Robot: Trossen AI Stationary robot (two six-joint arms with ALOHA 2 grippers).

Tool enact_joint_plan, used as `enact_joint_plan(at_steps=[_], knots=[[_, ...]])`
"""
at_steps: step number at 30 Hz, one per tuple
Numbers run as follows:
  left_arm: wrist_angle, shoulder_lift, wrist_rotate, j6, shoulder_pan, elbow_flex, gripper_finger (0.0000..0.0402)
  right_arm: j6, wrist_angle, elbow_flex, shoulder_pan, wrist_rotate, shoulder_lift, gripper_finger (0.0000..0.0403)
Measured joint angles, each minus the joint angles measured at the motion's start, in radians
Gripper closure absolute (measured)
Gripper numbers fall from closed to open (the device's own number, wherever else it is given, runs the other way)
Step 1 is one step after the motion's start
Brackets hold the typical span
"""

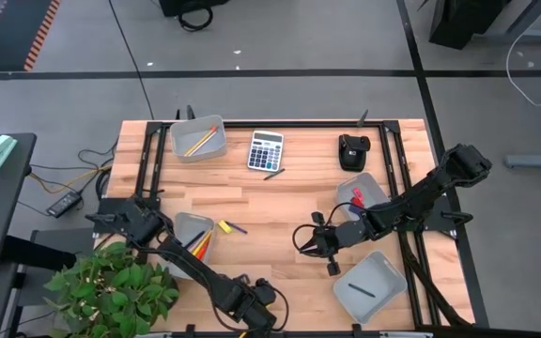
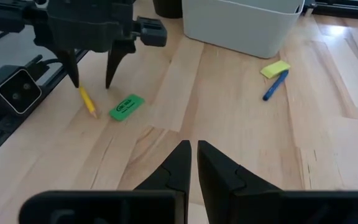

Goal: Sort crayons/erasers/pens/pencils in bins
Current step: Put the yellow pencil into top left the gray bin

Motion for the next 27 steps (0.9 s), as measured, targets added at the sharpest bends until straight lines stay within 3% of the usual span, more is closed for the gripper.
enact_joint_plan(at_steps=[8,14,20,27], knots=[[0.037,0.009,0.016,-0.031,-0.009,0.001,0.0189,0.006,-0.002,0.000,-0.004,0.000,0.000,0.0365],[0.040,0.026,-0.011,-0.027,-0.017,0.004,0.0209,0.017,-0.007,0.000,-0.005,-0.026,0.000,0.0365],[-0.008,0.028,-0.056,-0.024,-0.021,0.005,0.0261,-0.011,-0.007,0.001,-0.008,-0.026,0.000,0.0365],[-0.047,0.029,-0.072,0.041,-0.016,0.004,0.0364,-0.009,-0.004,0.002,-0.007,-0.026,-0.008,0.0365]])
